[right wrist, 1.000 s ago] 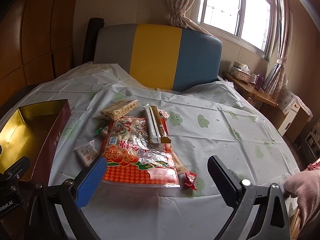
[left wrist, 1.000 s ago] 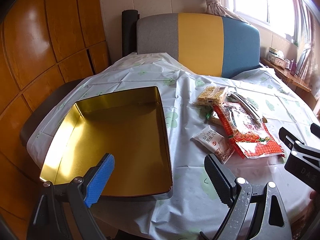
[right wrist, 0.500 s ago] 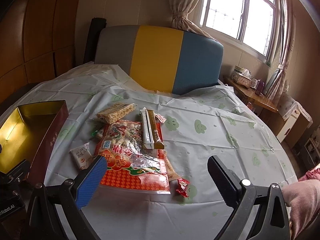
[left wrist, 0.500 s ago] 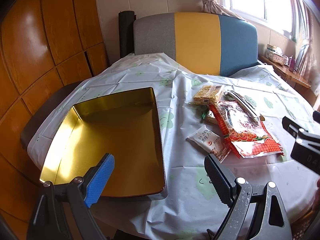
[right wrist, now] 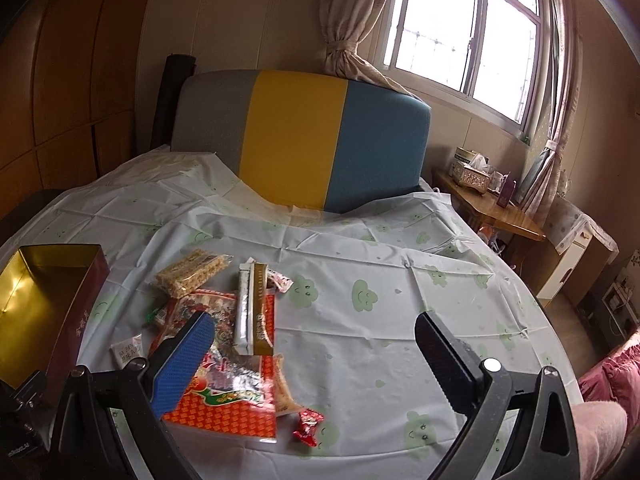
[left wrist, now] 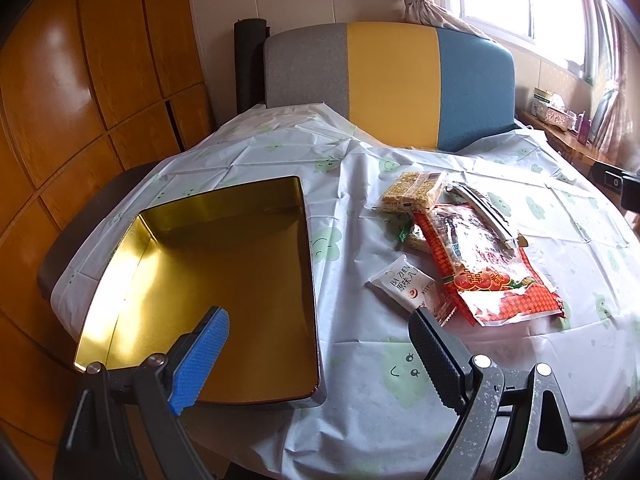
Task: Organize snacks
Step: 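Grasp the rice-cracker bar with the left gripper and lift it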
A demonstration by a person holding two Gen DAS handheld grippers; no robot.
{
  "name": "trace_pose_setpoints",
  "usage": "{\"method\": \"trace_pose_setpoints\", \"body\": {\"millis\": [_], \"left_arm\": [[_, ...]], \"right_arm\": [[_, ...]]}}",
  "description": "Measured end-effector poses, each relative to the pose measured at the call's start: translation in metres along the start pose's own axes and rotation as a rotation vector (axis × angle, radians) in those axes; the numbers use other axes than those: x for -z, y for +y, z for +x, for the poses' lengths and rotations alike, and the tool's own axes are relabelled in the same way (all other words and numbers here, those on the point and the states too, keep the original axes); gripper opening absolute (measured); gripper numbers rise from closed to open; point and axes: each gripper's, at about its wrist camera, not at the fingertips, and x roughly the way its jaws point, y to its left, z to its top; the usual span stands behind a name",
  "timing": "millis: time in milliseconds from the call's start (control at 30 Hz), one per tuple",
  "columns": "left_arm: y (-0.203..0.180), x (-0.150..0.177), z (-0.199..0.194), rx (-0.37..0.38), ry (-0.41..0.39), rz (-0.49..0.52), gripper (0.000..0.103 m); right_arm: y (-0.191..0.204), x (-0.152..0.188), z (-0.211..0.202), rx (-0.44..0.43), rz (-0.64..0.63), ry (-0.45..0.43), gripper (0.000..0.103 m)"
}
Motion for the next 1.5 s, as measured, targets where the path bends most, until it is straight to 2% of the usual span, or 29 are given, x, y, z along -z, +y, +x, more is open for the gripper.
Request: {"method": "trace_pose_setpoints", "body": {"millis": [167, 333, 400, 467, 567, 767, 833, 900, 967, 1100, 1300, 1433, 1467, 1500], "left_arm": [[-0.003, -0.002, 0.007, 0.012, 0.026, 0.003, 0.092], [-0.012, -0.007, 0.016, 0.047, 0.048, 0.026, 0.092], [-0.018, -0.011, 0.02, 0.077, 0.051, 0.046, 0.086], [-0.023, -0.016, 0.027, 0.122, 0.069, 0.06, 0.081], [-0.028, -0.031, 0.04, 0.174, 0.108, 0.063, 0.072], [-0.049, -0.078, 0.07, 0.233, 0.128, 0.106, 0.072], [-0.059, -0.093, 0.085, 0.235, 0.132, 0.124, 0.074], [-0.071, -0.108, 0.102, 0.244, 0.126, 0.161, 0.091], [-0.082, -0.12, 0.118, 0.221, 0.115, 0.205, 0.094], [-0.102, -0.138, 0.157, 0.264, 0.169, 0.26, 0.098], [-0.114, -0.149, 0.216, 0.278, 0.27, 0.232, 0.098], [-0.114, -0.151, 0.238, 0.3, 0.298, 0.205, 0.098], [-0.114, -0.149, 0.242, 0.32, 0.317, 0.192, 0.095], [-0.116, -0.146, 0.246, 0.34, 0.349, 0.195, 0.079]], "right_arm": [[-0.034, -0.004, 0.035, 0.027, -0.008, 0.017, 0.102], [-0.068, 0.012, 0.068, 0.048, 0.084, 0.056, 0.102], [-0.076, 0.017, 0.083, 0.04, 0.125, 0.145, 0.1], [-0.083, 0.018, 0.09, 0.021, 0.163, 0.169, 0.099], [-0.084, 0.022, 0.095, 0.001, 0.177, 0.214, 0.099], [-0.085, 0.022, 0.091, -0.034, 0.197, 0.222, 0.099], [-0.086, 0.022, 0.091, -0.044, 0.205, 0.223, 0.099], [-0.086, 0.022, 0.092, -0.057, 0.21, 0.233, 0.099], [-0.085, 0.023, 0.094, -0.075, 0.214, 0.246, 0.099], [-0.082, 0.024, 0.097, -0.104, 0.207, 0.272, 0.099], [-0.076, 0.026, 0.099, -0.146, 0.197, 0.296, 0.099], [-0.076, 0.03, 0.104, -0.166, 0.204, 0.331, 0.099], [-0.075, 0.031, 0.105, -0.169, 0.205, 0.337, 0.099], [-0.075, 0.031, 0.107, -0.17, 0.204, 0.344, 0.099]]}}
